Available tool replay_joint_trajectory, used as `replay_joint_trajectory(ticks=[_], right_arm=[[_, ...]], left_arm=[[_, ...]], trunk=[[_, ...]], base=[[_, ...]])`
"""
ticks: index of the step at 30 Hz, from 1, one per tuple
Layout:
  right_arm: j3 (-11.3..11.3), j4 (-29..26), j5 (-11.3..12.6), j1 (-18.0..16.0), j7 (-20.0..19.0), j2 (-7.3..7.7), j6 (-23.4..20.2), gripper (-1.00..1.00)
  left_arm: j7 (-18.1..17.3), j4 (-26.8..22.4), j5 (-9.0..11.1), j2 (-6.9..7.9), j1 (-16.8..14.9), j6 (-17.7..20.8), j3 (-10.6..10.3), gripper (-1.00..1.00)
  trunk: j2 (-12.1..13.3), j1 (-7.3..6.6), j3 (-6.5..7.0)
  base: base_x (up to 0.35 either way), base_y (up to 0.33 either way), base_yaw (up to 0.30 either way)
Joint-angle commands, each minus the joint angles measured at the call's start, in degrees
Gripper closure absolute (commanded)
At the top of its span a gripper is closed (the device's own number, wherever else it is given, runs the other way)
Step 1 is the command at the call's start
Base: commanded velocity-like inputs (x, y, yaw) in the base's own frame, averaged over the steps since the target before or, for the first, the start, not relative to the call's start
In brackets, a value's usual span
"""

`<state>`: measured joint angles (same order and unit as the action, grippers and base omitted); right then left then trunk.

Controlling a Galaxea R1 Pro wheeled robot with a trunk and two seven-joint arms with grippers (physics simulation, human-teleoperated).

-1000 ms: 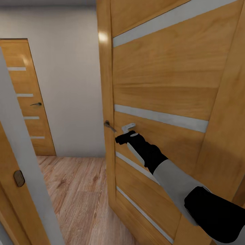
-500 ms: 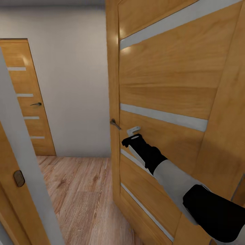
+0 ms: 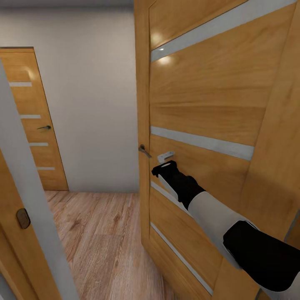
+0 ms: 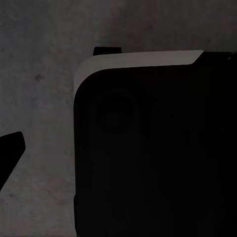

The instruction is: Move the two storage containers from the living room to the garage. In the garage, place one container on the floor and stack the other container on top of it (either order is fine).

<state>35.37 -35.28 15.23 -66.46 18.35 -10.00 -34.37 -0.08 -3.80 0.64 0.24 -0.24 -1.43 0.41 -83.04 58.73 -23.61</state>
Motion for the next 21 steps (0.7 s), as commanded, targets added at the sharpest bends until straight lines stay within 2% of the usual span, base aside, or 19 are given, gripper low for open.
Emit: replay_joint_trajectory(ticks=[1,4,8,18,21], right_arm=[[0.22,-0.81,0.62,-0.07,0.36,0.0,-0.15,-1.0],[0.25,-4.46,0.78,-0.02,-0.08,0.0,-0.23,-1.0],[0.36,-6.28,0.78,0.01,-1.35,0.0,-0.33,-1.0],[0.48,-5.98,0.68,0.01,-2.12,0.0,-1.26,-1.0],[0.48,-5.95,0.68,0.01,-2.04,0.0,-1.5,-1.0]], left_arm=[[-0.01,0.02,0.07,0.01,-0.02,-0.15,0.03,-1.0],[-0.01,0.02,0.08,0.02,-0.02,-0.15,0.03,-1.0],[-0.01,0.02,0.07,0.02,-0.02,-0.15,0.03,-1.0],[-0.01,0.02,0.07,0.02,-0.02,-0.15,0.03,-1.0],[-0.01,0.02,0.07,0.02,-0.02,-0.15,0.03,-1.0]], trunk=[[-0.04,0.0,-0.07],[-0.04,0.0,-0.07],[-0.04,0.0,-0.07],[-0.04,0.0,-0.07],[-0.04,0.0,-0.07]], base=[[0.0,0.0,0.0],[0.0,0.0,0.0],[0.012,0.0,0.0],[0.27,0.0,0.0],[0.101,0.0,0.0]])
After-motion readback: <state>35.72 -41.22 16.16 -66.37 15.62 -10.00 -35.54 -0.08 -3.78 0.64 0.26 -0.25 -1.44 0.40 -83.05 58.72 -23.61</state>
